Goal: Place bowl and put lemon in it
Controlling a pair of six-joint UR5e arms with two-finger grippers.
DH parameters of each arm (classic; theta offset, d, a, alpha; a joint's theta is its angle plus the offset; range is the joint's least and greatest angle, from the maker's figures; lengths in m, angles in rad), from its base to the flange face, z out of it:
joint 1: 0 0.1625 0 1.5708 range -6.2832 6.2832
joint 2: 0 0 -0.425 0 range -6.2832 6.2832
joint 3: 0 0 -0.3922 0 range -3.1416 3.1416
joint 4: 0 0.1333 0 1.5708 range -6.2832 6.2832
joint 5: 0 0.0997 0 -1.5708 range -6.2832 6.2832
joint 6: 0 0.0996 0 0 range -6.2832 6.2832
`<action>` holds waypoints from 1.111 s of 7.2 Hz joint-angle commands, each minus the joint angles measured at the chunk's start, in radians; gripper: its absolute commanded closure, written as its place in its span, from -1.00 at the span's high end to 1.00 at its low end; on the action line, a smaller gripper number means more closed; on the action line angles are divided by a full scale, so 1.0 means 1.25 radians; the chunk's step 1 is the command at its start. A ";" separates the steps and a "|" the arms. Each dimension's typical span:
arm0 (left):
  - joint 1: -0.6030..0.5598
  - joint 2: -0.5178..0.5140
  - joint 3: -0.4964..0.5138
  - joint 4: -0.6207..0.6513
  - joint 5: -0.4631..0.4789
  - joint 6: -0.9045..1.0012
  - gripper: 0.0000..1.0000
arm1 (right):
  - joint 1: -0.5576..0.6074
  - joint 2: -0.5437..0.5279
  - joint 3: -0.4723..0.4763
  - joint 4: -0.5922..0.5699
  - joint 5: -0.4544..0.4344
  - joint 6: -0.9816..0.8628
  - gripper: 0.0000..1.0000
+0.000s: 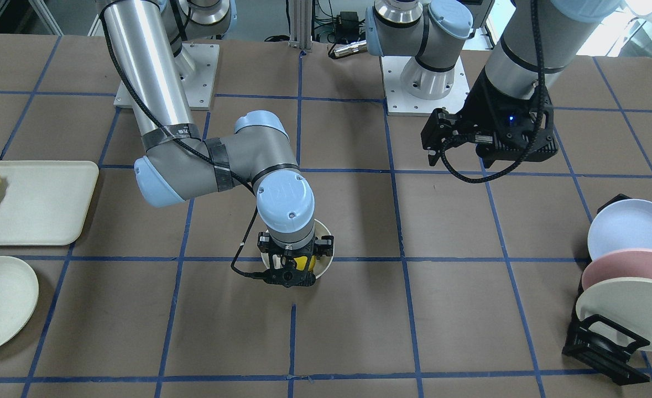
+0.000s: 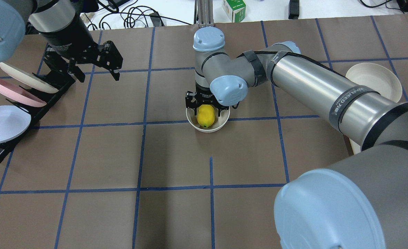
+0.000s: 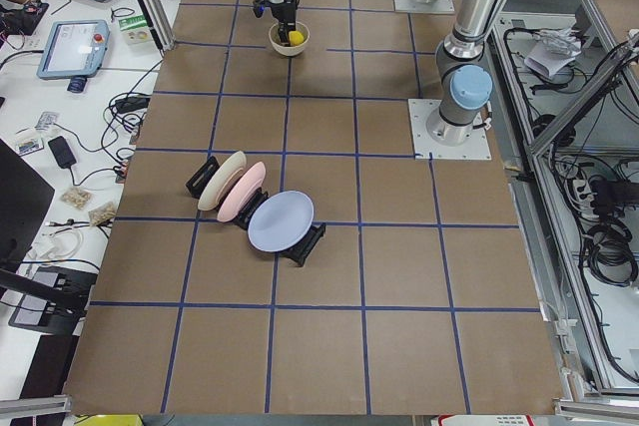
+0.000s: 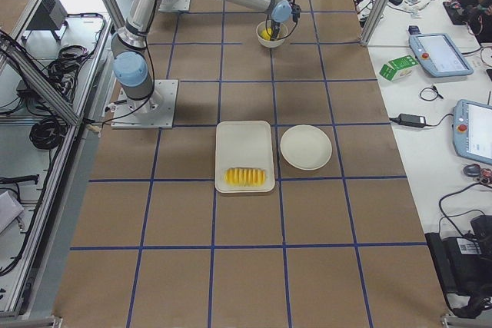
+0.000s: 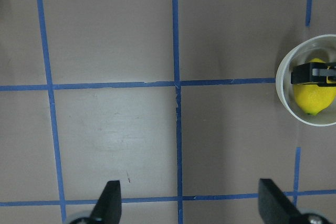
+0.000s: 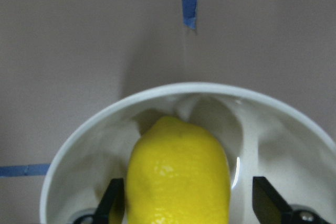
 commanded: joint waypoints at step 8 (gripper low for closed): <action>0.003 0.016 -0.013 0.001 0.003 0.003 0.83 | -0.244 -0.331 0.005 0.300 -0.017 -0.054 1.00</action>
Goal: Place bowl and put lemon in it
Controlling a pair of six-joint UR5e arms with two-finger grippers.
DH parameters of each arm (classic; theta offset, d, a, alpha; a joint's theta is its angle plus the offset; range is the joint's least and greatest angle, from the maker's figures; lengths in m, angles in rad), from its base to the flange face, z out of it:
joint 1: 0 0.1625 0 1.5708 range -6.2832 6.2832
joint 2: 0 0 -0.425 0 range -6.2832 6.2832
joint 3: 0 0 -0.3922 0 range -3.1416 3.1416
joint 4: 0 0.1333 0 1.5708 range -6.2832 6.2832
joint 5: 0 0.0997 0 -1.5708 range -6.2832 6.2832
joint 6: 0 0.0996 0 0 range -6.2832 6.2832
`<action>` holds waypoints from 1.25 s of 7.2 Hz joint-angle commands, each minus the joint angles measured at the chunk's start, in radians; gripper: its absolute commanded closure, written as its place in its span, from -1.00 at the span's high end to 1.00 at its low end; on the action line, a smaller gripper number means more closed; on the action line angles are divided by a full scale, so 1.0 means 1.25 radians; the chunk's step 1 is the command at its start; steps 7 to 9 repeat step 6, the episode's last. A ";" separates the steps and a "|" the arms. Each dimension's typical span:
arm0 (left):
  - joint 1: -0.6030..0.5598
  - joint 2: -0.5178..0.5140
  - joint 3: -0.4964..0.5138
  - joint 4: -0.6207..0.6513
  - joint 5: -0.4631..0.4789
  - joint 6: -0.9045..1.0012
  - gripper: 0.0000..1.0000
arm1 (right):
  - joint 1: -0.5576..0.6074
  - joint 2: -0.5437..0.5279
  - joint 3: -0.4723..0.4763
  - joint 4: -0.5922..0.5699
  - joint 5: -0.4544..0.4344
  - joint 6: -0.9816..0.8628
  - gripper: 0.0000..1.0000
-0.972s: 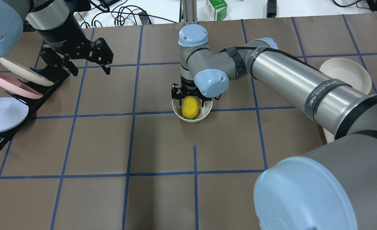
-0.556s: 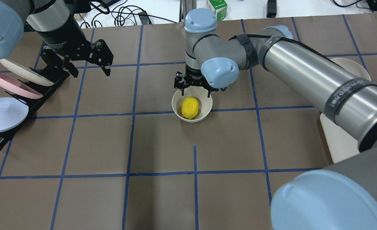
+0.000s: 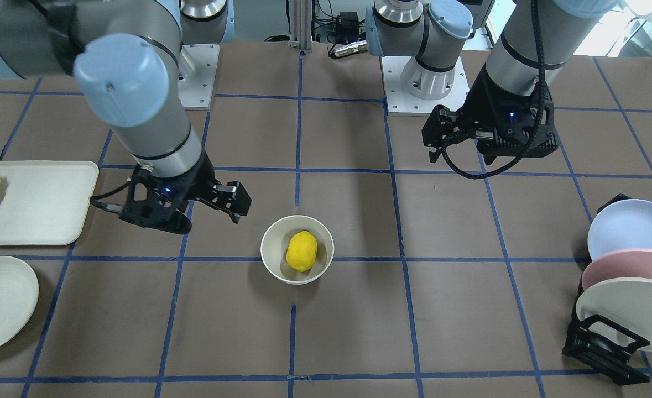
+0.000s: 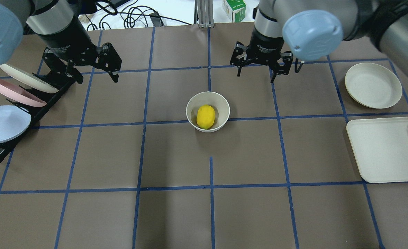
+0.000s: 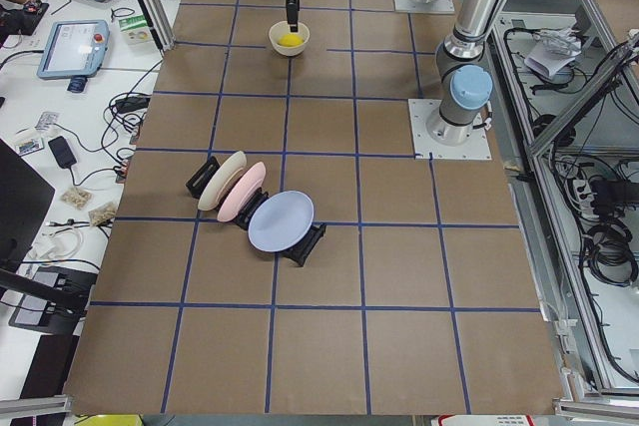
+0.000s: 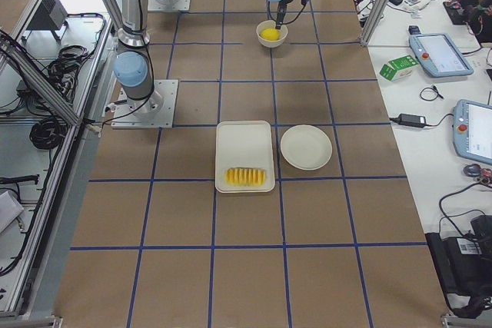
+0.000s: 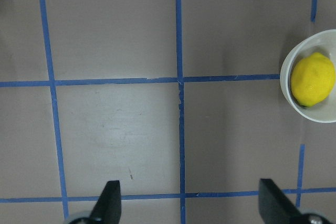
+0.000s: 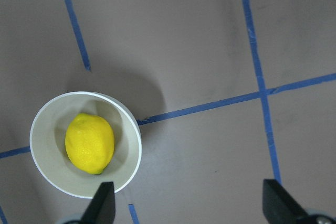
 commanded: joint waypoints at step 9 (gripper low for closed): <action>0.005 0.004 -0.003 0.001 -0.002 0.006 0.85 | -0.079 -0.151 0.014 0.130 -0.029 -0.122 1.00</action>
